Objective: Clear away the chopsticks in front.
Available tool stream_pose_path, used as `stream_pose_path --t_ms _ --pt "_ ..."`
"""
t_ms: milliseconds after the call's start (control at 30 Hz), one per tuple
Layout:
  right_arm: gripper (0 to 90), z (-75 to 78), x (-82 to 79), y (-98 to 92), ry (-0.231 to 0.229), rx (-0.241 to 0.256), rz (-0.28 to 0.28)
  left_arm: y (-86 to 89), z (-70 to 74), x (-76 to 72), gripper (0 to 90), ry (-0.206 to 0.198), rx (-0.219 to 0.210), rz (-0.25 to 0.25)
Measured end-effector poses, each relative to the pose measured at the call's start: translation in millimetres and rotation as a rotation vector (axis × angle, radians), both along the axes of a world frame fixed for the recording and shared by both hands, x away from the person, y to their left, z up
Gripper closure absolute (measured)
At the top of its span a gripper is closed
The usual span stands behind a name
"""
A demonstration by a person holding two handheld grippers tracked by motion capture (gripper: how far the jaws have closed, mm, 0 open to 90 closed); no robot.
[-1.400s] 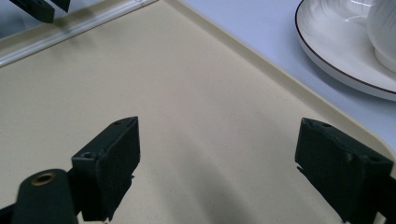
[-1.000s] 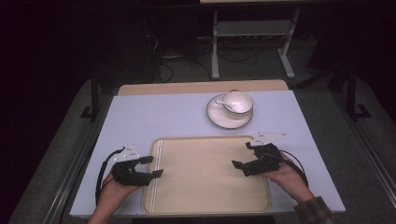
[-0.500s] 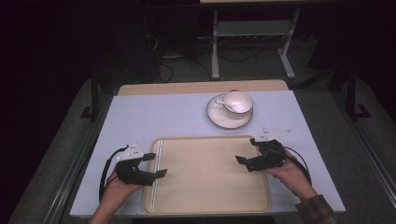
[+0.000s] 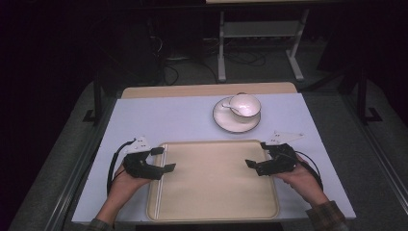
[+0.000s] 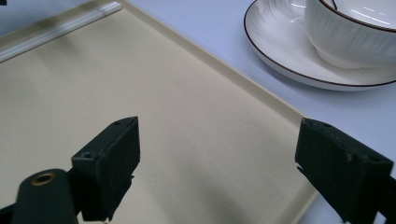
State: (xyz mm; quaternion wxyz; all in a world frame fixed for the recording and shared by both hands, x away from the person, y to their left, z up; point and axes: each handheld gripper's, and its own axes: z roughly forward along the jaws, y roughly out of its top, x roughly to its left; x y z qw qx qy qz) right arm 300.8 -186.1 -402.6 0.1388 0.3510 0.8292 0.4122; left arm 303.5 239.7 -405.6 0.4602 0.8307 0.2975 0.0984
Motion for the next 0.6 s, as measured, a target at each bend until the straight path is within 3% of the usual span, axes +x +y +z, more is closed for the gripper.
stream_pose_path --t_ms 600 --pt "13.2 -4.4 -11.1 -18.7 -0.007 0.005 -0.041 -31.5 17.1 46.9 20.3 -0.009 -0.023 -0.045"
